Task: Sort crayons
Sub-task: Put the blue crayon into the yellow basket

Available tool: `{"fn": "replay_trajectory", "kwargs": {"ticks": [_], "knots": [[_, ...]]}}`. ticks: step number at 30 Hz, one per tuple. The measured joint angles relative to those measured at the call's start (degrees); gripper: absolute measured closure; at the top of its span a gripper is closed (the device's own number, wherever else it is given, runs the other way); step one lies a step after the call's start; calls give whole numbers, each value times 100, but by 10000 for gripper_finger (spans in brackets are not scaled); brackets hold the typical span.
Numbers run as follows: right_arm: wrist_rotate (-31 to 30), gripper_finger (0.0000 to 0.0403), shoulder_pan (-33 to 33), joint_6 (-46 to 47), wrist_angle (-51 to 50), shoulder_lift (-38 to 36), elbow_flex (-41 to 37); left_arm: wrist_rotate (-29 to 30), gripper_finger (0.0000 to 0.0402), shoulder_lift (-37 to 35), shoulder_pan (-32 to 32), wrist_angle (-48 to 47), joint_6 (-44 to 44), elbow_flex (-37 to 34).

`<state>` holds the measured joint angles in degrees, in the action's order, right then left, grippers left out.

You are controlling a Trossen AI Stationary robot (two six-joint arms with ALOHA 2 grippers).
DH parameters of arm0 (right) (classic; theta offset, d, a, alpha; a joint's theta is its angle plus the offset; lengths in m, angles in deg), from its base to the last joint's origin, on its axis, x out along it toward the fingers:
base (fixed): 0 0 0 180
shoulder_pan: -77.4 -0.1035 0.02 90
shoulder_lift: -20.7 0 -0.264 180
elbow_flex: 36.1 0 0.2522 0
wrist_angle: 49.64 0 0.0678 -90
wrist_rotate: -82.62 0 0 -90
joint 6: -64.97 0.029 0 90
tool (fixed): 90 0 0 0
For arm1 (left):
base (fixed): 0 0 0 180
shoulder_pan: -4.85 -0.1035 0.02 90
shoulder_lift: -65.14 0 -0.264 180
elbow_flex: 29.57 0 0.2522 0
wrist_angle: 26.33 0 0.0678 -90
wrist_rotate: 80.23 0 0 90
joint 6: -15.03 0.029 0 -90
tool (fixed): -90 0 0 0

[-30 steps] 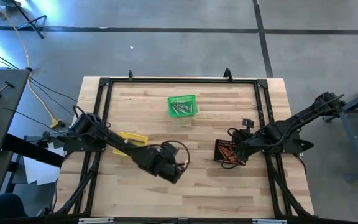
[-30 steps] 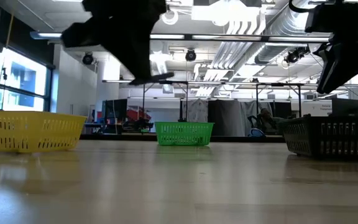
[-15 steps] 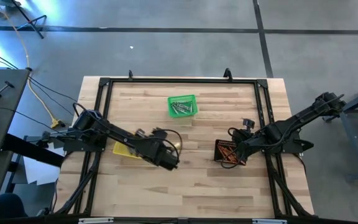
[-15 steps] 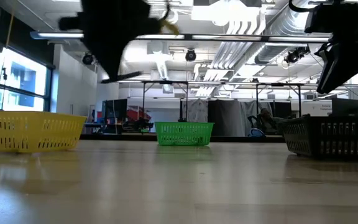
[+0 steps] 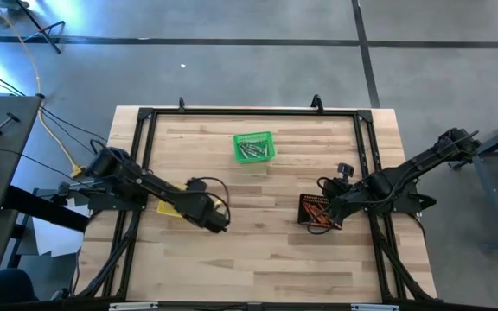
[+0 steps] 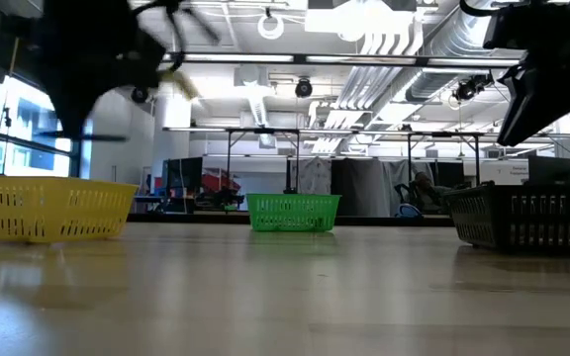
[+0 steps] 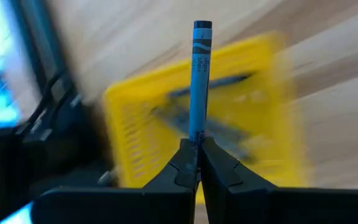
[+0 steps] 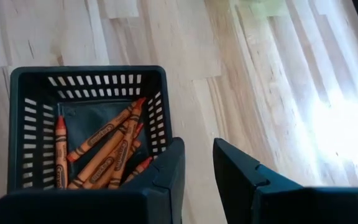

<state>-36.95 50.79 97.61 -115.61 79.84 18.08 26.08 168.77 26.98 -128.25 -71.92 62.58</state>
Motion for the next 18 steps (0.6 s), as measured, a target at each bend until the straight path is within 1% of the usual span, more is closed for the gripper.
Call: {"fn": "replay_trajectory", "kwargs": {"ticks": [2, 4, 7, 9, 11, 14, 18], "knots": [[0, 326, 0, -12, -24, 1, 0, -270, 401, -105, 25, 18, -308, -431], [-2, 326, 0, -86, -29, 1, 0, -535, 401, -357, 64, 202, -533, -882], [-4, 326, 0, -215, -31, 1, 0, -782, 401, -786, 92, 960, -711, -1601], [-4, 326, 0, -275, -29, 1, 0, -768, 401, -1087, 92, 1443, -863, -1959], [-4, 326, 0, -292, -29, 1, 0, -647, 401, -1410, 92, 1714, -1022, -2238], [-4, 326, 0, -208, -28, 1, 0, -388, 401, -1781, 92, 1880, -1219, -2461], [-4, 326, 0, -120, -27, 1, 0, -327, 401, -2122, 92, 1895, -1289, -2606]]}}
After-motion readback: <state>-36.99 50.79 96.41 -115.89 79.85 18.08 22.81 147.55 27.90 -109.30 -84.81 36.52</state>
